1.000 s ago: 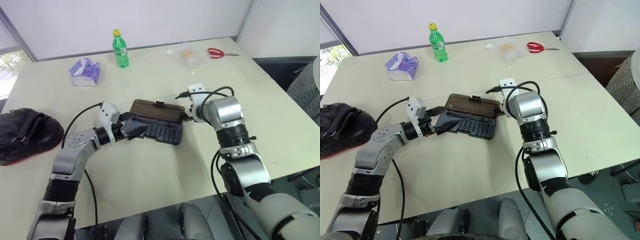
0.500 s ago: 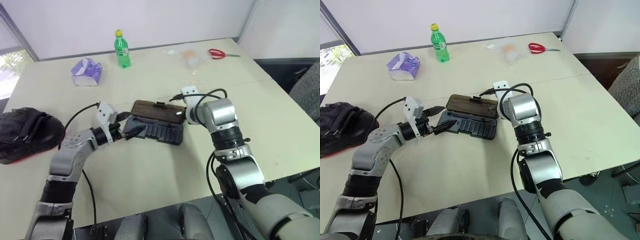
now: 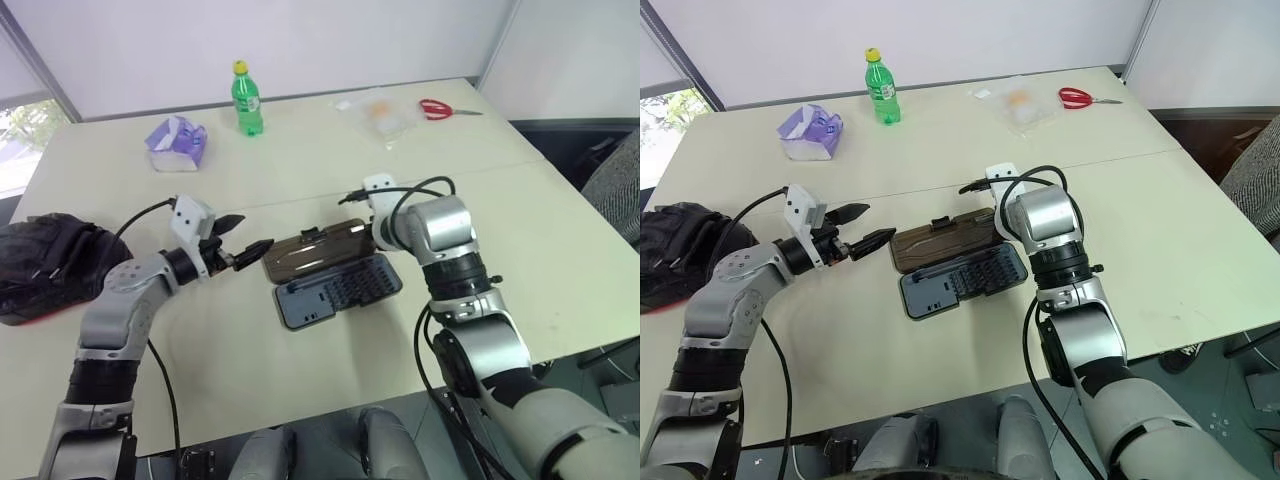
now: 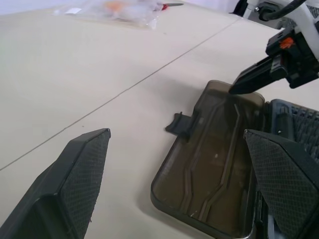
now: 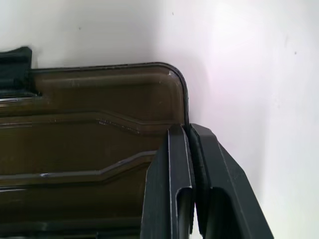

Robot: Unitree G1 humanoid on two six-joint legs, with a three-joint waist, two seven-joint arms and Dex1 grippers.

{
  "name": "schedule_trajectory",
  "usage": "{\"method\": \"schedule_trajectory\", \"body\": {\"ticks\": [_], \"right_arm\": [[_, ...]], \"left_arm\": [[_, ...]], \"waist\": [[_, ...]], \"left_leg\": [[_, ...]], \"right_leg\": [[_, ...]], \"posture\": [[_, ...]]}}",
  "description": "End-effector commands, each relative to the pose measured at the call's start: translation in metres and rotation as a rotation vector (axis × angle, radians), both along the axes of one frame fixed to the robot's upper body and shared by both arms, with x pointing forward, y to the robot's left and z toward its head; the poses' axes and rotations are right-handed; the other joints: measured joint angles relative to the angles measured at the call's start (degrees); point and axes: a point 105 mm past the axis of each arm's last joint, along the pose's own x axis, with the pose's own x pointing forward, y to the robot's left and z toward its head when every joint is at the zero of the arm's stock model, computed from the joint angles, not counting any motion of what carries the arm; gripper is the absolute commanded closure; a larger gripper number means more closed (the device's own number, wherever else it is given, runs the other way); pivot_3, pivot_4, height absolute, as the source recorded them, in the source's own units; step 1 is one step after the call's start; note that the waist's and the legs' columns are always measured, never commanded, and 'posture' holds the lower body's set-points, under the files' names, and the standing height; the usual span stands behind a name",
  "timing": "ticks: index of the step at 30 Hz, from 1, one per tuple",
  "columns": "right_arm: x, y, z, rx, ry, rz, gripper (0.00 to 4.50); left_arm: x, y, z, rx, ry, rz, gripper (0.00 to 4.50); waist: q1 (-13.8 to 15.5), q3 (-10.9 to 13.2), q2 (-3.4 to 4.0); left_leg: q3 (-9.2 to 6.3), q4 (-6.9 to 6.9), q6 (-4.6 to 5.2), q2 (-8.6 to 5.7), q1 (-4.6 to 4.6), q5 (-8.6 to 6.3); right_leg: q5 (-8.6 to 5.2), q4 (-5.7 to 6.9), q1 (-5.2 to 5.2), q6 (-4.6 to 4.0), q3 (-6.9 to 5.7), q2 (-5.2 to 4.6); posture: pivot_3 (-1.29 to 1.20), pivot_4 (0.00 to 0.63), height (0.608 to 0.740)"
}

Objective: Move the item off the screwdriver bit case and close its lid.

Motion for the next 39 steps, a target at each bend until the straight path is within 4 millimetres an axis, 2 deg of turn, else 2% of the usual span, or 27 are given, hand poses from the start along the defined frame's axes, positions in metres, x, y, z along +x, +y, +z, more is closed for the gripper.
{"method": "schedule_trajectory", "body": {"ticks": [1, 7, 26, 39], "right_arm": [[-0.013, -0.008, -0.004, 0.002, 0.052, -0.009, 4.45], [-0.030, -0.006, 0.002, 0.027, 0.046, 0.038, 4.45], [-0.040, -0.002, -0.003, 0.063, 0.045, 0.095, 4.45], [-0.059, -0.021, -0.014, 0.057, 0.116, 0.163, 4.45]], "left_arm": [[0.001, 0.003, 0.016, 0.005, -0.070, 0.008, 0.00], [0.001, -0.002, 0.014, 0.003, -0.062, -0.006, 0.00], [0.002, -0.005, 0.013, 0.008, -0.056, -0.025, 0.00], [0.001, -0.004, 0.012, 0.010, -0.051, -0.020, 0.00]], "waist": [[0.0, 0.0, 0.00], [0.0, 0.0, 0.00], [-0.1, 0.0, 0.00], [0.3, 0.0, -0.01]], "left_leg": [[-0.01, 0.01, 0.00, 0.00, -0.02, 0.00], [-0.07, 0.06, 0.00, 0.00, -0.12, 0.00], [-0.02, 0.05, 0.00, 0.00, -0.13, 0.00], [-0.04, 0.08, 0.03, -0.02, -0.14, -0.02]], "right_leg": [[0.00, 0.01, -0.01, 0.00, 0.00, 0.00], [0.00, 0.02, -0.05, 0.00, -0.03, 0.00], [0.00, 0.02, -0.09, 0.00, -0.03, 0.00], [0.00, -0.04, -0.05, 0.00, -0.04, -0.04]], "posture": [[0.00, 0.150, 0.740], [0.00, 0.150, 0.740], [0.00, 0.150, 0.740], [0.00, 0.150, 0.740]]}}
